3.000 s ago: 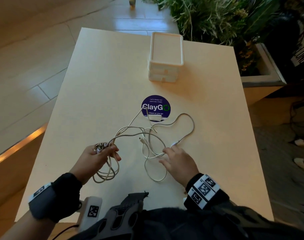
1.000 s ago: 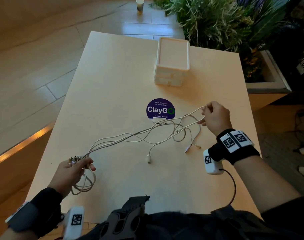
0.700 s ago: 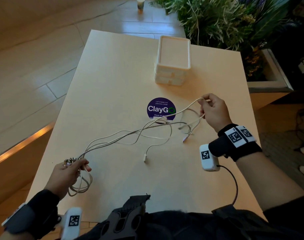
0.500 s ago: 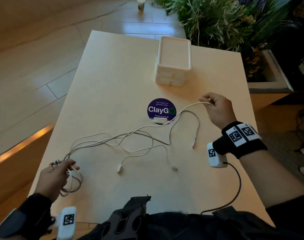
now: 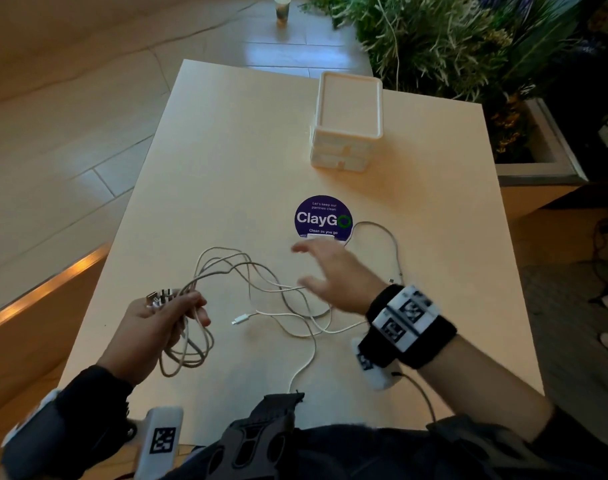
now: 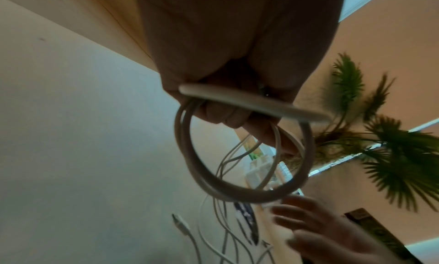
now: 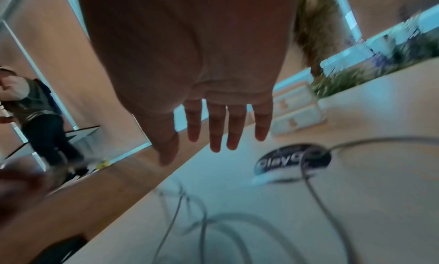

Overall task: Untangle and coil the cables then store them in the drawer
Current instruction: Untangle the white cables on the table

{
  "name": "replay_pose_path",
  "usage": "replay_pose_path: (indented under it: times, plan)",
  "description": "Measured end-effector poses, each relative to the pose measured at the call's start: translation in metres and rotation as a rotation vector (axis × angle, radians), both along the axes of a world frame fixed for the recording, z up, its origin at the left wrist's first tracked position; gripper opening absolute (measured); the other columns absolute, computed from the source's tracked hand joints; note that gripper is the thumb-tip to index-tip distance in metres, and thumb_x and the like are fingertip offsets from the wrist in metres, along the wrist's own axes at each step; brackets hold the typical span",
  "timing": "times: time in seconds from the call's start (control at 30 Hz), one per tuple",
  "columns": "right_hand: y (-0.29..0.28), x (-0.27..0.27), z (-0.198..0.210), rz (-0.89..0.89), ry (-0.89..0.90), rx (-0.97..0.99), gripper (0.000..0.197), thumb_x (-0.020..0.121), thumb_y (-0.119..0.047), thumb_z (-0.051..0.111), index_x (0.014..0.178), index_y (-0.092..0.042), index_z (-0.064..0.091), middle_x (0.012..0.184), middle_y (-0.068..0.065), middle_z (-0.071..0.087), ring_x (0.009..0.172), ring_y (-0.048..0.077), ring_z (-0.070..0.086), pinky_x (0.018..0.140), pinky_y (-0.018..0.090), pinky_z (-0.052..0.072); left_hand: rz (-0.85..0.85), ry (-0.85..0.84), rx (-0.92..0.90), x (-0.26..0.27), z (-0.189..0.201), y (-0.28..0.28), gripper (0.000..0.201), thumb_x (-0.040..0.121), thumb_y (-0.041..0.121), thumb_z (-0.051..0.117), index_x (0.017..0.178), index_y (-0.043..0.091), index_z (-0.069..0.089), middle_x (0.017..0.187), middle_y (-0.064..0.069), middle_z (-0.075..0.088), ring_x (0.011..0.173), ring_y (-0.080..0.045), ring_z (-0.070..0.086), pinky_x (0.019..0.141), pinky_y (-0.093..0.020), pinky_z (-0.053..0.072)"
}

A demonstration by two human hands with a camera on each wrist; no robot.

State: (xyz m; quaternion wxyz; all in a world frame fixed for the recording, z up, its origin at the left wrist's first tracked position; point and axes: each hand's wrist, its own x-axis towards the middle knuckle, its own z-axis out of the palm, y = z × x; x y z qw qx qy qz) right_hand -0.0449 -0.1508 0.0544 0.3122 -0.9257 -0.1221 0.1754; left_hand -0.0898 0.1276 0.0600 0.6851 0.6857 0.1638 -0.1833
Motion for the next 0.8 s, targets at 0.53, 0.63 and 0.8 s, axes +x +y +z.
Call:
replay_pose_path:
  times: [0.53,0.63,0.8]
  plan:
    - [-0.069,0.028,-0.008,-0.422,-0.141,-0.400,0.018,0.093,-0.023,0.050,0.091,-0.008,0.060,0.091,0.009,0.049,0.076,0.026,0.048,0.068,0.030,0.036,0.110,-0.059,-0.062,0.009,0.026,0.033,0.040,0.093,0.012,0.042,0.064,0.015,0.070,0.049,0.000,0.057,0.036,-0.005,0.034,0.037,-0.019,0.020]
    - [-0.090,0.042,0.002,-0.541,-0.205,-0.322,0.017,0.089,-0.019,0.057,0.084,-0.004,0.063,0.087,0.019,0.059,0.075,0.030,0.051,0.067,0.028,0.033,0.087,-0.062,-0.056,0.004,0.024,0.037,0.025,0.081,0.027,0.056,0.067,0.013,0.072,0.052,-0.003,0.060,0.039,-0.006,0.038,0.036,-0.016,0.026]
    - [-0.091,0.050,0.009,-0.595,-0.261,-0.149,0.013,0.084,-0.011,0.066,0.095,-0.005,0.066,0.100,0.021,0.056,0.087,0.030,0.056,0.076,0.022,0.034,-0.023,-0.037,0.060,-0.007,0.020,0.026,0.022,0.086,0.017,0.055,0.076,0.003,0.069,0.058,-0.012,0.065,0.037,-0.007,0.037,0.038,-0.023,0.020]
